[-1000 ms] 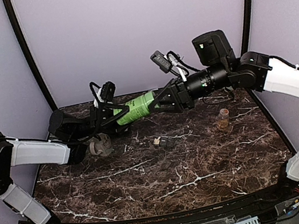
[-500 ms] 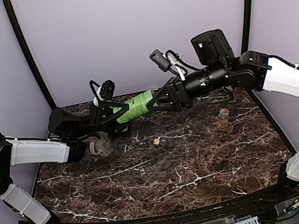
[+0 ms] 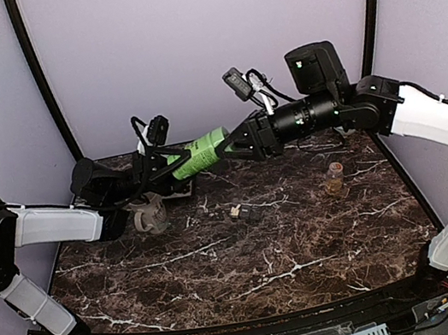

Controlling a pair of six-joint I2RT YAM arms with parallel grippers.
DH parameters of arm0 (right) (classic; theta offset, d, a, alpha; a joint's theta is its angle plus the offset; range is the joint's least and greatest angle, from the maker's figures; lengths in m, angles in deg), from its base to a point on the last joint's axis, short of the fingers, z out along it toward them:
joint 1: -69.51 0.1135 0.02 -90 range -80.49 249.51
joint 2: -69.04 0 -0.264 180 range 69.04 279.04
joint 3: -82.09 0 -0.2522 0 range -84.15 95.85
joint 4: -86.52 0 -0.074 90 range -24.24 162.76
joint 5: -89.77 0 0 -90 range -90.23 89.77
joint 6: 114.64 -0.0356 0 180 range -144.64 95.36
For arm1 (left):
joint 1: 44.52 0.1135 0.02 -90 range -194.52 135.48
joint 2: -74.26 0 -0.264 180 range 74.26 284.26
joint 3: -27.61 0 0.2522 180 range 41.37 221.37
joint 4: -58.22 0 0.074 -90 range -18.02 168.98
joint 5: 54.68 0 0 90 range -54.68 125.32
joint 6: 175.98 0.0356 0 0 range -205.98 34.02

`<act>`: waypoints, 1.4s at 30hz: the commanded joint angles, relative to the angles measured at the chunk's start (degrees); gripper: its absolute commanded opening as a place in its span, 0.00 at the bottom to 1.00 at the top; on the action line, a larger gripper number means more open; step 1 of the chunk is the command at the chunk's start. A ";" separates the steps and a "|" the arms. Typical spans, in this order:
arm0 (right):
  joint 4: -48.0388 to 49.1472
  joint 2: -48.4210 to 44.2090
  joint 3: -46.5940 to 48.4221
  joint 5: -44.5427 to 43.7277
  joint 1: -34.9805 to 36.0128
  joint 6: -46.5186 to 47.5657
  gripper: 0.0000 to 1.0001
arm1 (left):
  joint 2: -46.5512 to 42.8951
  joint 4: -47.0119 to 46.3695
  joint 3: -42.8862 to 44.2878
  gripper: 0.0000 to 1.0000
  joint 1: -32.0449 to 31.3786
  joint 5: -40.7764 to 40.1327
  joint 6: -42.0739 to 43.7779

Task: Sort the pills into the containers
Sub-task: Screw the lid of the pill bottle onto the pill bottle.

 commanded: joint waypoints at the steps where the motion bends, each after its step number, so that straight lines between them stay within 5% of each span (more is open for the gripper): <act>1: 1.88 4.43 2.16 2.73 2.12 -3.57 0.23 | -2.84 3.54 4.27 0.00 -2.15 2.24 5.92; 13: -0.41 7.68 4.43 5.44 2.01 -14.52 0.18 | -7.22 24.78 8.65 0.00 -2.08 3.48 23.68; 42: 11.88 11.15 0.32 12.55 -2.13 -50.13 0.07 | -20.21 51.52 8.00 0.00 -2.48 -12.90 57.61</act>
